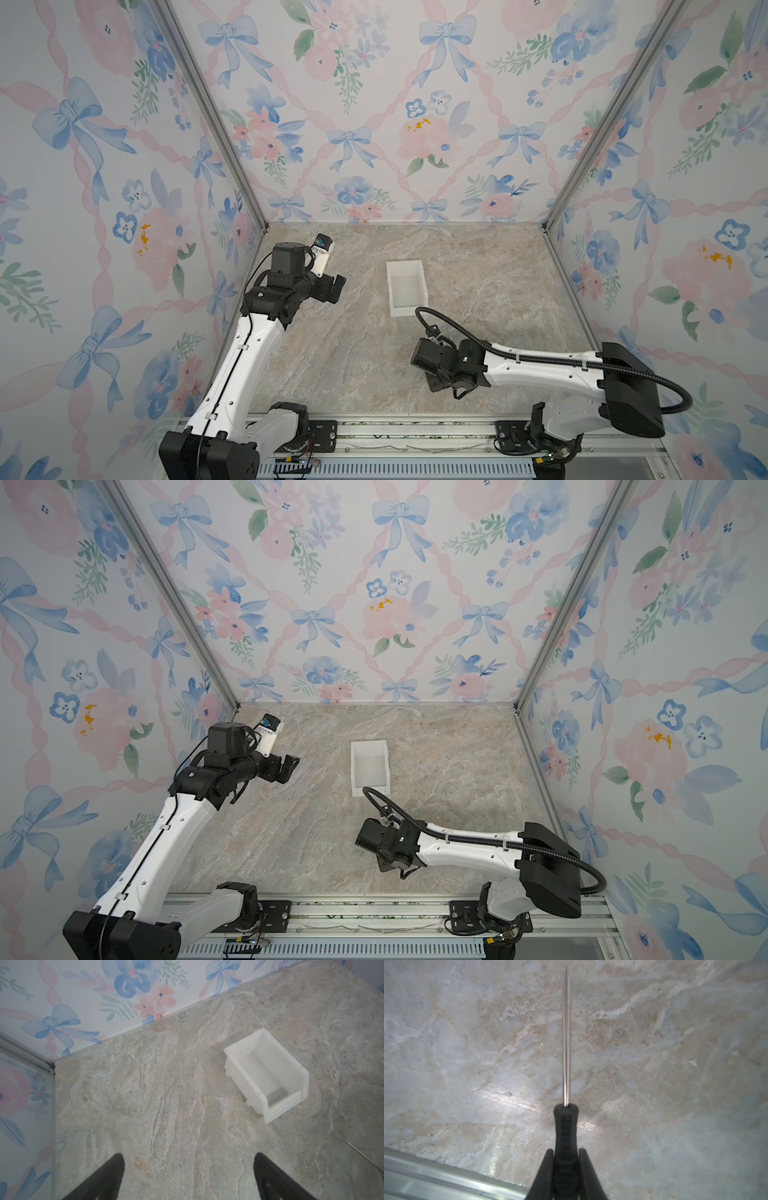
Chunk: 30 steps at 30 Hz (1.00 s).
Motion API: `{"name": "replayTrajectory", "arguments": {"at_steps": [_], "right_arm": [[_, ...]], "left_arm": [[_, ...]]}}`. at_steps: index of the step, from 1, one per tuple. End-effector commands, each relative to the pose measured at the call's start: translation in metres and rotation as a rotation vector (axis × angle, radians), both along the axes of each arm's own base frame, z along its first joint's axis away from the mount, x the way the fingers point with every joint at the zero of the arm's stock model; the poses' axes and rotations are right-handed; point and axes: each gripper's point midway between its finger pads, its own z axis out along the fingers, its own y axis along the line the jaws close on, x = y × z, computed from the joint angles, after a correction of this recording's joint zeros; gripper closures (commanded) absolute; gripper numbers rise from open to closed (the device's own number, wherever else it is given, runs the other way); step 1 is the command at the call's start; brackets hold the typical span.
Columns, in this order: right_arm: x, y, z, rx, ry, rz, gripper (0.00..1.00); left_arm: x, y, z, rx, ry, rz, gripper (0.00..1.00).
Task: Put the screwdriver in the bin
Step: Pick up the screwdriver from the bottom-center of the table, then place the screwdriver into the bin.
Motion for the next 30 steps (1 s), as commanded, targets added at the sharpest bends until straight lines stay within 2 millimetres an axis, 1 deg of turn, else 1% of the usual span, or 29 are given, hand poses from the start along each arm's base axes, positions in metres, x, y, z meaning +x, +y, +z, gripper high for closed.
{"name": "replayTrajectory", "arguments": {"at_steps": [1,3,6,8,11,13,17,19,22,27,30], "right_arm": [[0.013,-0.009,0.035,0.021,-0.026,0.011,0.81],[0.026,-0.008,0.053,0.073,-0.026,0.007,0.81],[0.049,-0.002,0.076,0.152,-0.024,0.003,0.81],[0.066,0.002,0.089,0.171,-0.036,0.019,0.81],[0.094,0.011,0.097,0.173,-0.034,0.044,0.81],[0.114,0.019,0.097,0.176,-0.031,0.055,0.80],[0.150,0.036,0.096,0.175,-0.048,0.076,0.80],[0.167,0.044,0.082,0.174,-0.027,0.081,0.80],[0.187,0.052,0.063,0.161,-0.012,0.092,0.80],[0.217,0.058,0.042,0.156,-0.023,0.086,0.80],[0.230,0.061,0.031,0.152,-0.024,0.090,0.82]], "left_arm": [[-0.003,-0.006,0.000,0.019,0.014,-0.049,0.02],[-0.006,-0.011,-0.002,0.009,0.029,-0.076,0.02],[-0.010,-0.018,-0.006,-0.001,0.044,-0.104,0.02],[-0.012,-0.021,-0.007,0.000,0.045,-0.115,0.02],[-0.012,-0.023,-0.006,0.018,0.038,-0.122,0.02],[-0.012,-0.021,-0.005,0.029,0.033,-0.116,0.02],[-0.015,-0.019,-0.003,0.037,0.027,-0.113,0.02],[-0.018,-0.019,-0.003,0.035,0.023,-0.113,0.02],[-0.020,-0.019,-0.002,0.036,0.018,-0.115,0.02],[-0.021,-0.019,0.004,0.035,0.001,-0.121,0.02],[-0.021,-0.020,0.006,0.033,-0.002,-0.124,0.02]]}}
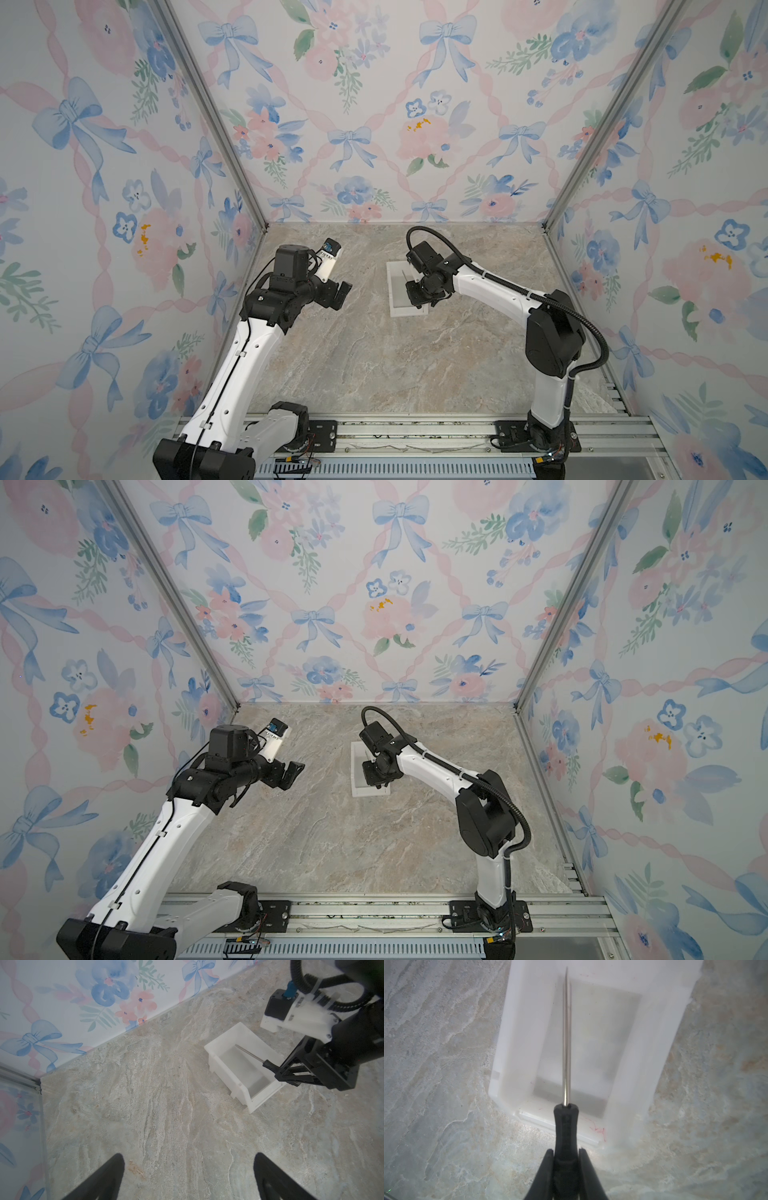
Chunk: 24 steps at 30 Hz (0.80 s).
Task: Put the screwdriver in the bin
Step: Place the screwdriver into the bin.
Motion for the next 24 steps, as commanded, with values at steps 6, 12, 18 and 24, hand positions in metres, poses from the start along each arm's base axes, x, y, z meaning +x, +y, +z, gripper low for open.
{"name": "replayTrajectory", "arguments": {"at_steps": [6,12,18,24], "right_arm": [[0.036,0.019,-0.007,0.016,-0.047,0.033,0.81],[0.045,0.026,-0.024,-0.003,-0.024,0.035,0.80],[0.045,0.022,-0.035,-0.028,-0.021,0.026,0.81],[0.040,0.019,-0.033,-0.024,-0.031,0.020,0.81]], "left_arm": [[-0.005,-0.002,-0.001,0.013,0.004,-0.023,0.02],[-0.007,-0.002,-0.002,0.014,0.003,-0.024,0.02],[-0.008,-0.003,-0.004,0.010,0.010,-0.029,0.02],[-0.007,-0.004,-0.004,0.012,0.011,-0.032,0.02]]}}
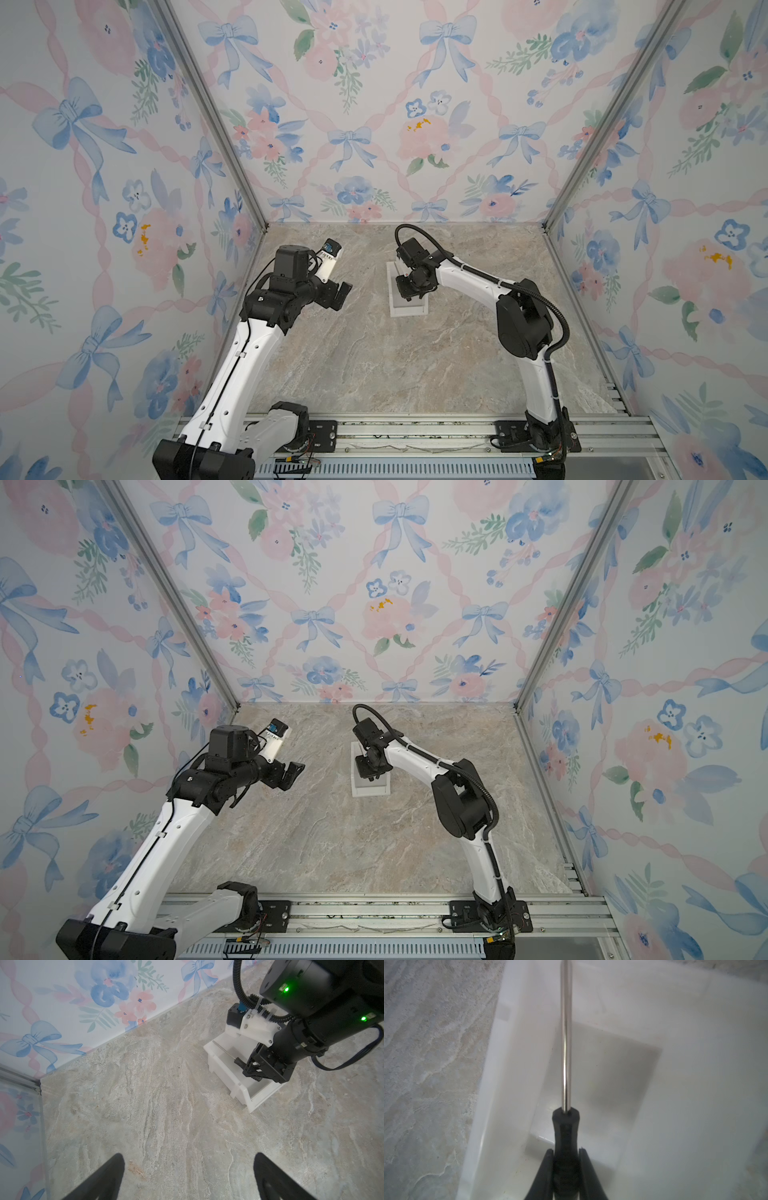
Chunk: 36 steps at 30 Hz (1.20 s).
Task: Put the screwdriver in the bin
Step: Place the screwdriver into the bin.
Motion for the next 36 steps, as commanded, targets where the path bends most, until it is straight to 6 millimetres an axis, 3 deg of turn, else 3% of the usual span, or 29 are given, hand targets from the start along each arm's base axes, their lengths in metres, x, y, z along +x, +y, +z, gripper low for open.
{"name": "replayTrajectory", "arguments": {"at_steps": [1,8,20,26,32,36], "right_arm": [[-0.003,-0.007,0.002,-0.016,-0.010,-0.009,0.81],[-0.013,-0.009,0.012,-0.026,-0.041,0.003,0.80],[-0.009,-0.001,-0.002,-0.020,-0.017,0.009,0.71],[-0.007,-0.001,0.003,-0.023,-0.033,0.009,0.69],[-0.002,-0.003,0.023,-0.019,-0.080,0.007,0.63],[0.002,-0.002,0.057,0.031,-0.154,-0.003,0.57]], "left_arm": [[-0.006,-0.003,-0.005,0.010,0.015,-0.027,0.02],[-0.007,-0.002,-0.004,0.008,0.012,-0.023,0.02],[-0.005,-0.004,-0.010,0.005,0.034,-0.024,0.02],[-0.004,-0.004,-0.011,0.008,0.038,-0.023,0.02],[-0.003,-0.005,-0.017,0.007,0.054,-0.025,0.02],[-0.001,-0.004,-0.022,0.010,0.068,-0.018,0.02]]}}
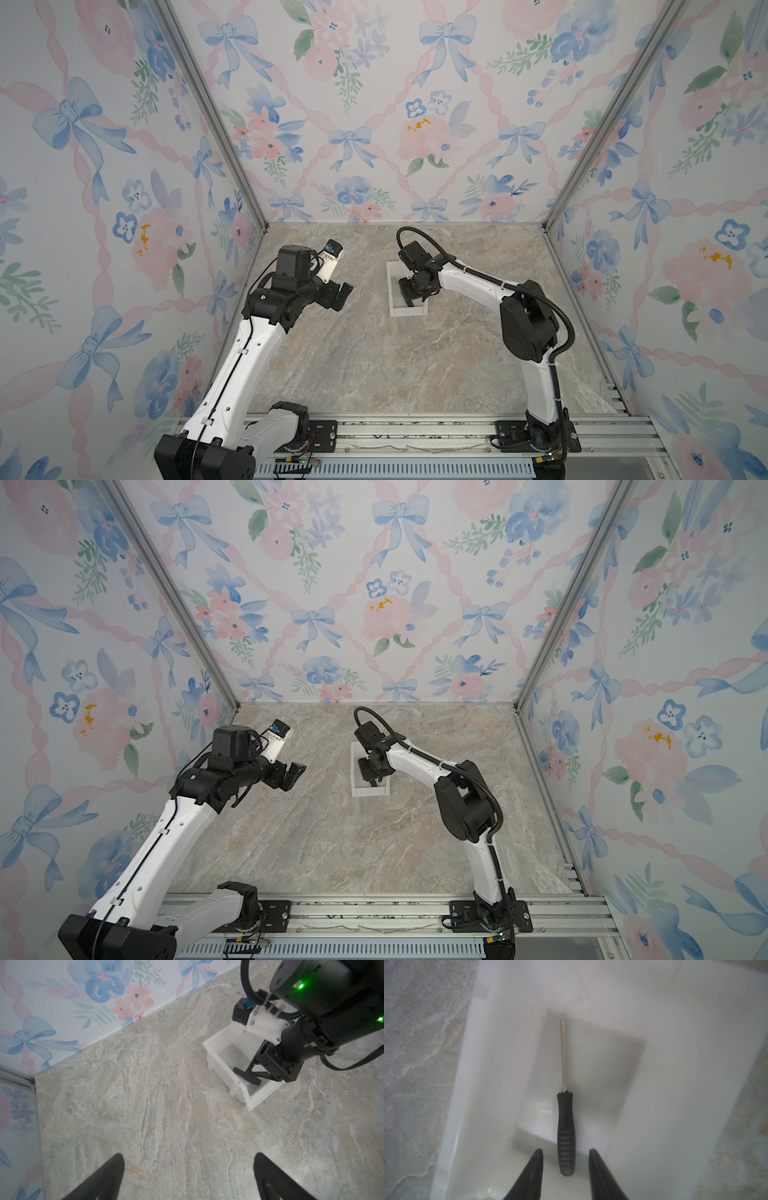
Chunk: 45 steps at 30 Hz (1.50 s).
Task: Put the screwdriver in the bin
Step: Place the screwdriver into the bin, then reset both arms
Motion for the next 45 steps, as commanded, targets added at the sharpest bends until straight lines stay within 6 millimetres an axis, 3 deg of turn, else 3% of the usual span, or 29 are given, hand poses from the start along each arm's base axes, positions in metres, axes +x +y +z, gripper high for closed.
{"name": "replayTrajectory", "arguments": {"at_steps": [1,6,10,12,15,18,21,26,32,35,40,45], "right_arm": [[0.007,0.006,0.063,0.088,-0.133,-0.003,0.56],[0.003,-0.001,0.130,0.207,-0.282,-0.016,0.47],[-0.002,-0.028,0.180,0.340,-0.417,-0.085,0.33],[-0.004,-0.050,0.194,0.391,-0.461,-0.126,0.28],[-0.009,-0.089,0.200,0.376,-0.518,-0.207,0.22],[-0.020,-0.127,0.198,0.308,-0.595,-0.260,0.02],[-0.031,-0.176,0.193,0.187,-0.698,-0.401,0.03],[-0.050,-0.236,0.175,0.032,-0.803,-0.458,0.03],[-0.075,-0.307,0.153,0.042,-0.838,-0.622,0.03],[-0.083,-0.328,0.151,0.030,-0.899,-0.666,0.03],[-0.081,-0.336,0.139,0.008,-1.005,-0.624,0.03],[-0.072,-0.345,0.102,0.004,-1.024,-0.627,0.03]], "left_arm": [[-0.002,-0.003,-0.014,0.006,0.047,-0.013,0.02],[0.001,-0.003,-0.029,0.004,0.094,-0.001,0.02],[0.008,-0.001,-0.026,0.011,0.086,0.017,0.02],[0.016,-0.001,-0.021,0.013,0.064,0.025,0.02],[0.031,0.003,-0.015,0.013,0.044,0.072,0.02],[0.048,0.011,-0.023,0.019,0.009,0.146,0.02],[0.057,0.020,-0.042,0.030,-0.022,0.208,0.02],[0.067,0.041,-0.072,-0.002,-0.091,0.331,0.02],[0.068,0.074,-0.091,-0.143,-0.169,0.466,0.02],[0.069,0.085,-0.090,-0.167,-0.200,0.499,0.02],[0.061,0.094,-0.089,-0.241,-0.292,0.527,0.02],[0.052,0.098,-0.110,-0.236,-0.326,0.530,0.02]]}}
